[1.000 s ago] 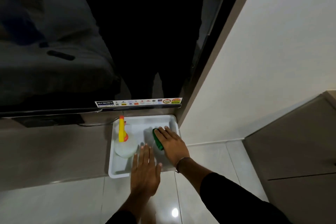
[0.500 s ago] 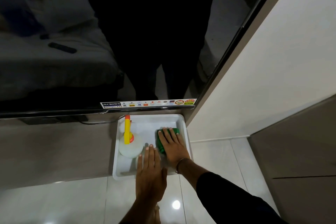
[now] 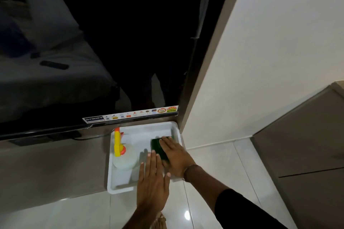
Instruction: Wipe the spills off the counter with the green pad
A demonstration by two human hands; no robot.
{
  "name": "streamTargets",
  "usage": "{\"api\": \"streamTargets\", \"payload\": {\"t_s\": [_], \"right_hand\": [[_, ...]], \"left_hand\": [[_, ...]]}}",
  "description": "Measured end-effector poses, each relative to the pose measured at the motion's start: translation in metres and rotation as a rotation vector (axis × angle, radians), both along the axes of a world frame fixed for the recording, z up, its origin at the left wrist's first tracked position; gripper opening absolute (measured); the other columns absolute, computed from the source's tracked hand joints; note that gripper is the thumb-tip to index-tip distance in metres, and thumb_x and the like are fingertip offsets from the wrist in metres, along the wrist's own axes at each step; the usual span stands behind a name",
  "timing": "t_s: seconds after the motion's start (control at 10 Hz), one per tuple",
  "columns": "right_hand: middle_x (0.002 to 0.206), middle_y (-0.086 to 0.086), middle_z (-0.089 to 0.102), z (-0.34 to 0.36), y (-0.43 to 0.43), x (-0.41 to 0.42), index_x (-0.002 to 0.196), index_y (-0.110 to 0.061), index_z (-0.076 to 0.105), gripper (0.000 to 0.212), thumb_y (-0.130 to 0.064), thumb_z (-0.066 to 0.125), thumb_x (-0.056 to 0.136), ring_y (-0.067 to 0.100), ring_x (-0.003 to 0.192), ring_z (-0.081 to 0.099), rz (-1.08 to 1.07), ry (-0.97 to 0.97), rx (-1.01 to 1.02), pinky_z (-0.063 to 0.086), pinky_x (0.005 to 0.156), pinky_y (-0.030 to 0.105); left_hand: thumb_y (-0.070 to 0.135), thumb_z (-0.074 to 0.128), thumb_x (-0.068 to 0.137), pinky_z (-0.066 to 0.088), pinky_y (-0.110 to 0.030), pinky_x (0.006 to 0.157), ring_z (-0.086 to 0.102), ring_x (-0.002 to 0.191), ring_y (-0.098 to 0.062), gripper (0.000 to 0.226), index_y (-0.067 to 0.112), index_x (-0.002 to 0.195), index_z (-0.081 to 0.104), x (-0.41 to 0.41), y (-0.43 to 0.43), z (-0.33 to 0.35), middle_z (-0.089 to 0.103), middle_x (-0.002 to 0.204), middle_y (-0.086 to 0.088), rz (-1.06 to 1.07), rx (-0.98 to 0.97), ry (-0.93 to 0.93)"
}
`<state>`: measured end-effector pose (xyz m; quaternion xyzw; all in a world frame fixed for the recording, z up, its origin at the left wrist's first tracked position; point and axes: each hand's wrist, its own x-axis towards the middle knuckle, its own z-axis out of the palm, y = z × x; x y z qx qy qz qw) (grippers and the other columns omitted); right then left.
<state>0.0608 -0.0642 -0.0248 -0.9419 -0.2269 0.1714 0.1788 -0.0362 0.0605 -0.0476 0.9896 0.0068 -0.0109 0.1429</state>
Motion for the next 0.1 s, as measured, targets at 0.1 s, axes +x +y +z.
{"api": "streamTargets", "payload": {"t_s": [0.1], "right_hand": [[0.168,0.006,0.039,0.0285,-0.0392,-0.0182,0.164,-0.020,0.034,0.067,-0.037,0.059,0.104,0.027,0.154,0.037,-0.226,-0.152,0.148,0.032,0.126,0.036]], "left_hand": [[0.044,0.028,0.105,0.046,-0.062,0.114,0.042,0.149,-0.041,0.068,-0.002,0.150,0.048,0.0010,-0.0244,0.0075,0.043,0.160,-0.024,-0.076,0.023,-0.031]]}}
